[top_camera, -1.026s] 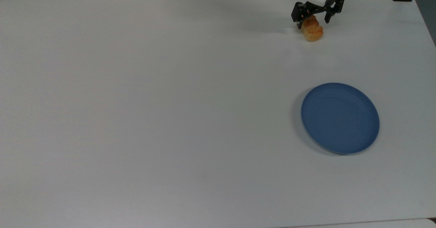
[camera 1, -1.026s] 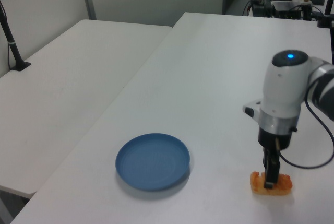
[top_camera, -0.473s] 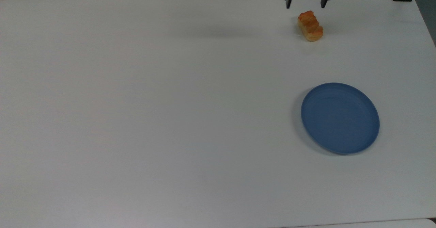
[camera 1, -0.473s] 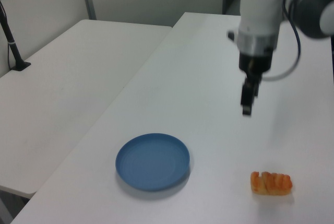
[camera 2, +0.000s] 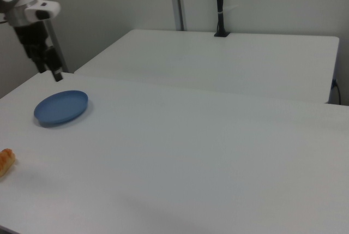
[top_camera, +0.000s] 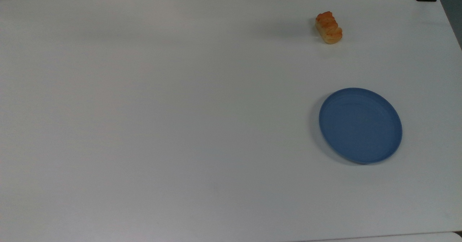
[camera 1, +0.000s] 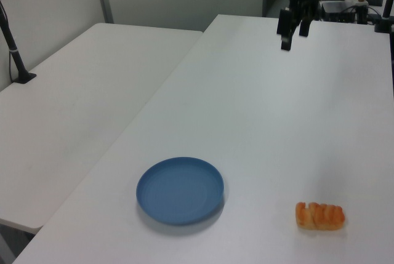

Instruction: Put the bread on the table

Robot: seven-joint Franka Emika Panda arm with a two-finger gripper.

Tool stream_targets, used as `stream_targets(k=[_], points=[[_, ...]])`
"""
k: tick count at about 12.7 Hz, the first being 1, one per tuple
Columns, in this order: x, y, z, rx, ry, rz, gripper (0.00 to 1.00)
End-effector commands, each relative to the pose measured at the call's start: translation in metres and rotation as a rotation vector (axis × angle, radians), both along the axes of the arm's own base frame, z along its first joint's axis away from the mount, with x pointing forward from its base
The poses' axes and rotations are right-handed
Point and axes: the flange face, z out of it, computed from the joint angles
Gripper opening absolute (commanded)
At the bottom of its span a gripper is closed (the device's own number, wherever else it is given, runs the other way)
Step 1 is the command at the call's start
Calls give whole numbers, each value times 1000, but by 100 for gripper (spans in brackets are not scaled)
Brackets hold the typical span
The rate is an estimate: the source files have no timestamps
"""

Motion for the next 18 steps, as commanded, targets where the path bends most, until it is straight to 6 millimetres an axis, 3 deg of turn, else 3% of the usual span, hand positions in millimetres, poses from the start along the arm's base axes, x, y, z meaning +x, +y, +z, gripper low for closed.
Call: stream_targets(k=[1,6,7,10,18], points=[[14,-73,10,21,10,0,100],[31,-126,17,88,-79,243,100],[31,-129,17,84,-79,295,100],[17,-112,8,81,-43,366,100],[19,-101,4,82,-42,387,100]])
